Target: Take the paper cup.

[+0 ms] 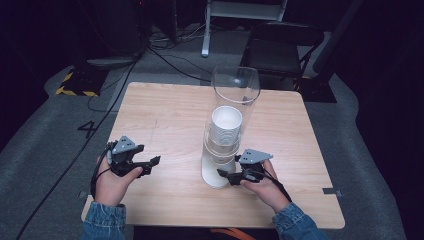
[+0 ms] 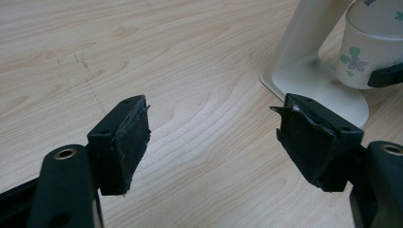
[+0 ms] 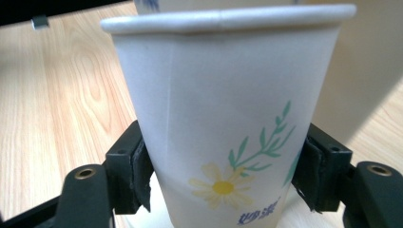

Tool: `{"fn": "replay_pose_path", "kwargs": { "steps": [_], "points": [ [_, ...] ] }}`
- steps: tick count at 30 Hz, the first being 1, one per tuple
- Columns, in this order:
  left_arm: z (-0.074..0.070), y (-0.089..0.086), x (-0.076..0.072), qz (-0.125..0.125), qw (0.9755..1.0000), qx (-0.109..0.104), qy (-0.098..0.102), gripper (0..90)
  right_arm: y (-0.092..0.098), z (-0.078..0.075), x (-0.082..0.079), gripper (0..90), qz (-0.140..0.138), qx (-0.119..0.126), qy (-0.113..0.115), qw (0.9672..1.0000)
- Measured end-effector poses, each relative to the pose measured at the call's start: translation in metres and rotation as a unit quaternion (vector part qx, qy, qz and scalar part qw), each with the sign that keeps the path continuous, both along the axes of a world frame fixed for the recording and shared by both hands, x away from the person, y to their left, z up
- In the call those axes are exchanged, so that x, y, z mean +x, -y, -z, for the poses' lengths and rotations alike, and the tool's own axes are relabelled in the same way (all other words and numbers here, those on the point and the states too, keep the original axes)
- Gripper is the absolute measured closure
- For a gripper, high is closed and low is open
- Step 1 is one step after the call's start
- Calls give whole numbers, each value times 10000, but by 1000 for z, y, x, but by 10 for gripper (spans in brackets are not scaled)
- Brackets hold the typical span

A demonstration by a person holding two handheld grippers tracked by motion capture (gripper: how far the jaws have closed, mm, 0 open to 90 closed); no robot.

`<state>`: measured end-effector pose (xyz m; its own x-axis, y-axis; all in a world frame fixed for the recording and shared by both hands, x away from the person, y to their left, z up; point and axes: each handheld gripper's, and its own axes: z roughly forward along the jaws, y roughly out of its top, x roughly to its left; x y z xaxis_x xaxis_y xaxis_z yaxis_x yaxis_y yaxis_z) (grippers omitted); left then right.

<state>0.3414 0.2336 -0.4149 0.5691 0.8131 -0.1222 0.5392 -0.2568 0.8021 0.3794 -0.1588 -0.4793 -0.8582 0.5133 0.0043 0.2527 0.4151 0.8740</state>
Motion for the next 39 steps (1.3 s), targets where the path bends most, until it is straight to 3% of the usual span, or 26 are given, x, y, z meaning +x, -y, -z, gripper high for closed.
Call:
{"fn": "replay_pose_path", "kwargs": {
  "steps": [10, 20, 25, 32, 39],
  "points": [
    [0, 3, 3, 40, 10000, -5, 9, 256, 20, -1, -1, 321, 123, -255, -1, 9996],
    [-1, 5, 5, 67, 10000, 22, -1, 257, 49, -10, 2, 320, 455, -214, 48, 9987],
    [0, 6, 6, 69, 10000, 26, -8, 256, 64, -20, 6, 320, 684, -55, 149, 9975],
    [4, 3, 5, 25, 9999, 60, -79, 255, 89, -31, 15, 318, 1189, 201, 209, 9925],
    [9, -1, 4, -80, 9998, 107, -155, 241, 115, -32, 30, 315, 1812, 378, 125, 9826]
  ]
}}
